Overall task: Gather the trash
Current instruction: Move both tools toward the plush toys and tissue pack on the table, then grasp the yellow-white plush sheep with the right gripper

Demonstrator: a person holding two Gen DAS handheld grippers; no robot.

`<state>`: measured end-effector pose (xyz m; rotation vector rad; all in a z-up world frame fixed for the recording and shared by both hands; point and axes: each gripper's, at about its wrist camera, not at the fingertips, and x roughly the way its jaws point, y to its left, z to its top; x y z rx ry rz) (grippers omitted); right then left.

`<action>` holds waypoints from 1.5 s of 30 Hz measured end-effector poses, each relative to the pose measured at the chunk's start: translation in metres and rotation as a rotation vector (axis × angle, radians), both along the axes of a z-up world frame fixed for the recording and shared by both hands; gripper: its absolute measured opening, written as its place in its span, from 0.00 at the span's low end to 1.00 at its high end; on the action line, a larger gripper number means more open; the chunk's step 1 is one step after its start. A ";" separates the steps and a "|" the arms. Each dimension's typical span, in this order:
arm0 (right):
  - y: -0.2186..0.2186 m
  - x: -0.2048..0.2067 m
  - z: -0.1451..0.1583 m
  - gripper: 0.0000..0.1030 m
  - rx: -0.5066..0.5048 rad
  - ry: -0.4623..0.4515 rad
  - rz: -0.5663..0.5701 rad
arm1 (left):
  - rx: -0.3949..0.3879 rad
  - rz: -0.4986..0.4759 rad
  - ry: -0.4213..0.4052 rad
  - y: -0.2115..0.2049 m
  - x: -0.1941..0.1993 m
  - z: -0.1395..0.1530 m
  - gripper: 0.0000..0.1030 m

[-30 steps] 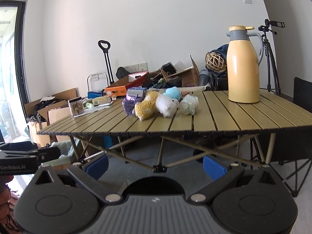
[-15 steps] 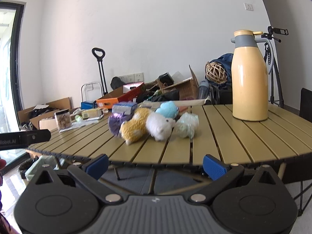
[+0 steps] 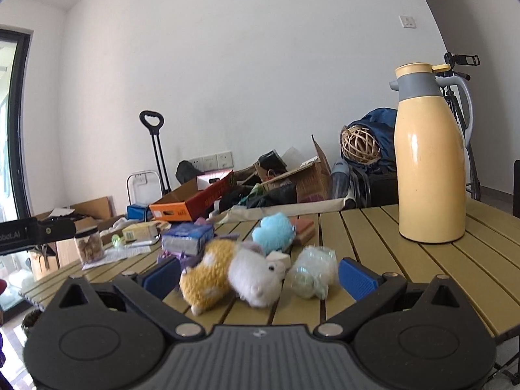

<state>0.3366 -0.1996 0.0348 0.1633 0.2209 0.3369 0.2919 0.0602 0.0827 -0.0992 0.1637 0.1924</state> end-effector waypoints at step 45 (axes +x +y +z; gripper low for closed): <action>0.117 0.091 -0.036 0.95 -0.023 0.185 -0.183 | -0.060 0.131 0.198 0.054 0.097 -0.020 1.00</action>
